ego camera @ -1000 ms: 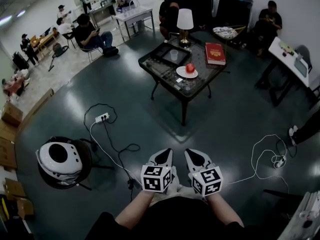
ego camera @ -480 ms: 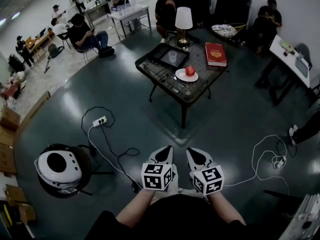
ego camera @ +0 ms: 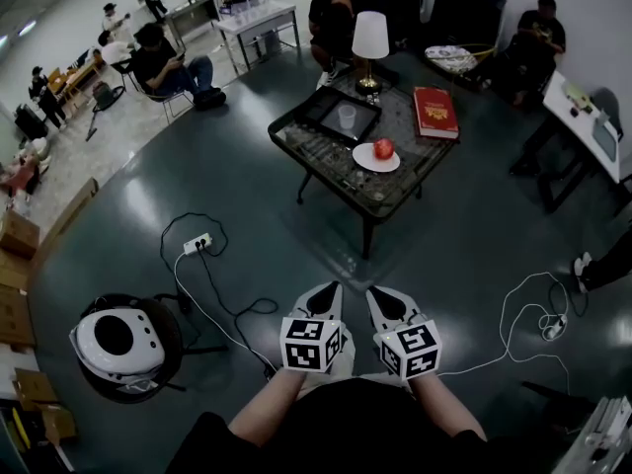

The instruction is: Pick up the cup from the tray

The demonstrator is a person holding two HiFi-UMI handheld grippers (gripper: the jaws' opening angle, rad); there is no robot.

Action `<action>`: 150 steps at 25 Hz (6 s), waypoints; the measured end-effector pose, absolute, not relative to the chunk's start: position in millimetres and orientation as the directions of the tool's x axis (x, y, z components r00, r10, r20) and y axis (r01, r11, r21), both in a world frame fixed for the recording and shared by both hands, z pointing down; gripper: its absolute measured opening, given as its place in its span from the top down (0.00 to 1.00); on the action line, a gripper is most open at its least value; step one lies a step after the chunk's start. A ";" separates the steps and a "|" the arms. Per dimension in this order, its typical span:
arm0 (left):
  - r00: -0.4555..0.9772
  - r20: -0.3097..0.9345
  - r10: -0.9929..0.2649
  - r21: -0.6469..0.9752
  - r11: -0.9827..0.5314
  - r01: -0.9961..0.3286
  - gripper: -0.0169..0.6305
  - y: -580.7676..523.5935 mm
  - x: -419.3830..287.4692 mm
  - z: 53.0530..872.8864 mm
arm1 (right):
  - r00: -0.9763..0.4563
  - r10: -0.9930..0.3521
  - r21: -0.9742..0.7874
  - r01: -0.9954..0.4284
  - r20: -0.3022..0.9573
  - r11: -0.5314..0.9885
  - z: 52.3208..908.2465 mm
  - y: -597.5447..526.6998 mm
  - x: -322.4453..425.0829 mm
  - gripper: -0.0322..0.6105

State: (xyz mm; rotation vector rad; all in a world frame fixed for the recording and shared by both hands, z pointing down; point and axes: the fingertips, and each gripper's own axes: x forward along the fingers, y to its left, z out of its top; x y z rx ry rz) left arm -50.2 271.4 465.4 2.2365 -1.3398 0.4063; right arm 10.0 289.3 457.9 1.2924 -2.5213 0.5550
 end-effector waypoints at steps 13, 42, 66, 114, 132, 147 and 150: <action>0.493 0.512 -0.704 0.267 -0.415 -0.870 0.96 173.6 -65.9 466.0 | -0.552 -0.729 -0.222 -0.833 0.405 0.507 455.5 188.2 -6.1 0.93; 0.528 0.529 -0.665 0.275 -0.454 -0.848 0.96 26.4 -119.8 480.8 | -0.535 -0.736 -0.230 -0.844 0.414 0.484 466.7 39.8 -68.1 0.93; 0.544 0.545 -0.638 0.293 -0.463 -0.837 0.96 -63.0 -84.6 500.9 | -0.516 -0.732 -0.212 -0.855 0.445 0.473 479.4 -50.9 -31.7 0.93; 0.453 0.701 -0.551 0.219 -0.439 -0.872 0.88 -312.1 -11.3 608.2 | -0.556 -0.652 -0.333 -0.831 0.516 0.445 538.6 -256.4 33.2 0.93; 0.364 0.783 -0.504 0.145 -0.422 -0.895 0.56 -378.0 -2.6 668.3 | -0.556 -0.634 -0.386 -0.831 0.538 0.401 562.3 -269.9 43.5 0.93; 0.292 0.823 -0.487 0.076 -0.414 -0.907 0.46 -407.6 5.5 696.5 | -0.540 -0.631 -0.410 -0.839 0.557 0.358 575.8 -273.8 56.4 0.93; 0.274 0.825 -0.495 0.061 -0.404 -0.913 0.52 -409.3 3.2 696.4 | -0.540 -0.628 -0.413 -0.839 0.561 0.354 577.5 -272.5 56.1 0.93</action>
